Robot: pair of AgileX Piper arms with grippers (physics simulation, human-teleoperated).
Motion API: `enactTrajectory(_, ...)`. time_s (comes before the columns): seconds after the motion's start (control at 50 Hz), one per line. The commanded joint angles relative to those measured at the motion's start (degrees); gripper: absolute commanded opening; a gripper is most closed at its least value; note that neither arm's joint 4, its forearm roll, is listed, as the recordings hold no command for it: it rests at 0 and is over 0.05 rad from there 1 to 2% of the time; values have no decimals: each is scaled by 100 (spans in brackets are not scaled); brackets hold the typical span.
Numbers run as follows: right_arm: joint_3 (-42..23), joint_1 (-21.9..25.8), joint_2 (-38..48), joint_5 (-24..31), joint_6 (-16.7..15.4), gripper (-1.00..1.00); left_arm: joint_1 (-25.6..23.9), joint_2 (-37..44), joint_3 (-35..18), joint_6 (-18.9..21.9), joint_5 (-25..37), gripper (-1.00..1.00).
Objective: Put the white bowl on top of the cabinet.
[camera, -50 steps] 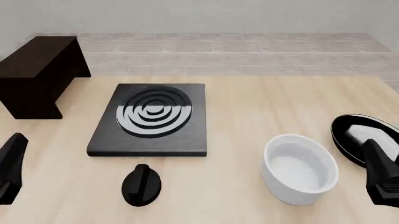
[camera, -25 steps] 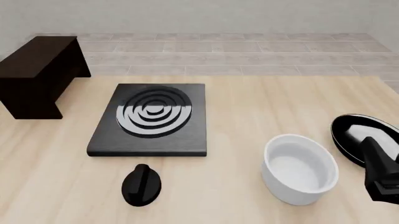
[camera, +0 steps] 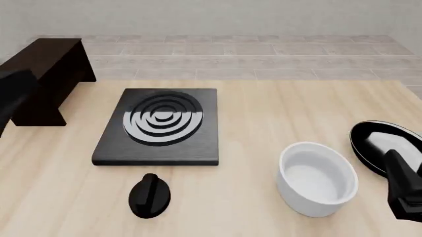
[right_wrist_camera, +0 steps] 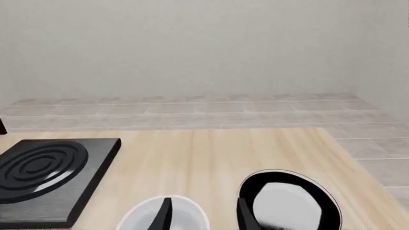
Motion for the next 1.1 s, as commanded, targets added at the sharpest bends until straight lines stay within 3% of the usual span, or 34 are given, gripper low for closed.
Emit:
enactTrajectory(0.02, 0, -14, -164, 151, -11, 100, -1111, 736, -313, 178, -57, 100)
enactTrajectory(0.3, 0, -29, -167, 119, -25, 100, -2158, 1668, -679, 473, -225, 100)
enactTrajectory(0.5, 0, -19, -167, 113, -29, 100, -2452, 2079, -835, 448, -314, 100)
enactTrajectory(0.6, 0, -36, -167, 101, -31, 100, -2949, 2658, -957, 566, -374, 100)
enactTrajectory(0.78, 0, -39, -167, 100, -25, 100, -3060, 3034, -1186, 777, -478, 100)
enactTrajectory(0.84, 0, -42, -167, 99, -24, 100, -3524, 3436, -1505, 750, -475, 100)
enactTrajectory(1.1, 0, -46, -167, 105, -10, 100, -3807, 4272, -1994, 1052, -580, 100)
